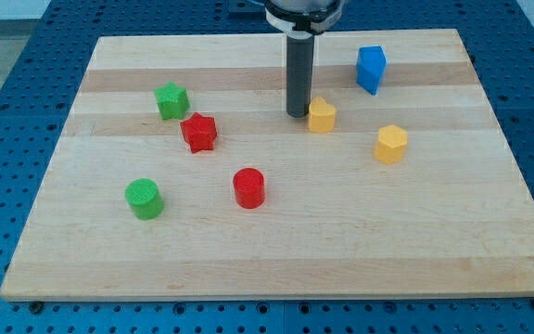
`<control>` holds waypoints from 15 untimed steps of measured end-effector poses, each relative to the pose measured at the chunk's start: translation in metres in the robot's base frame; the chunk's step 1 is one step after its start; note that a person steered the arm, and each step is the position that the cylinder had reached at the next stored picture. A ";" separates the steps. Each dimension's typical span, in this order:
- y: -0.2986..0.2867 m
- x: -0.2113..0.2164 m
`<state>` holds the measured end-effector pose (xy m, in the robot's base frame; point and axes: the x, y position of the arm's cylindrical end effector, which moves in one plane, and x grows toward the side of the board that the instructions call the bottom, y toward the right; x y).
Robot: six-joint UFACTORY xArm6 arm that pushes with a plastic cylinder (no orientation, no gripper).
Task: Slide heart closer to the hexagon
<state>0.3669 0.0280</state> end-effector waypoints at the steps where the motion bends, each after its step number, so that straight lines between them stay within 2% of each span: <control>1: 0.001 -0.008; 4: 0.057 0.004; 5: 0.041 0.005; 7: 0.017 0.046; 9: 0.062 0.026; 11: 0.075 0.026; 13: 0.094 -0.005; 14: 0.106 -0.005; 15: 0.106 0.022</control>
<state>0.3893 0.1343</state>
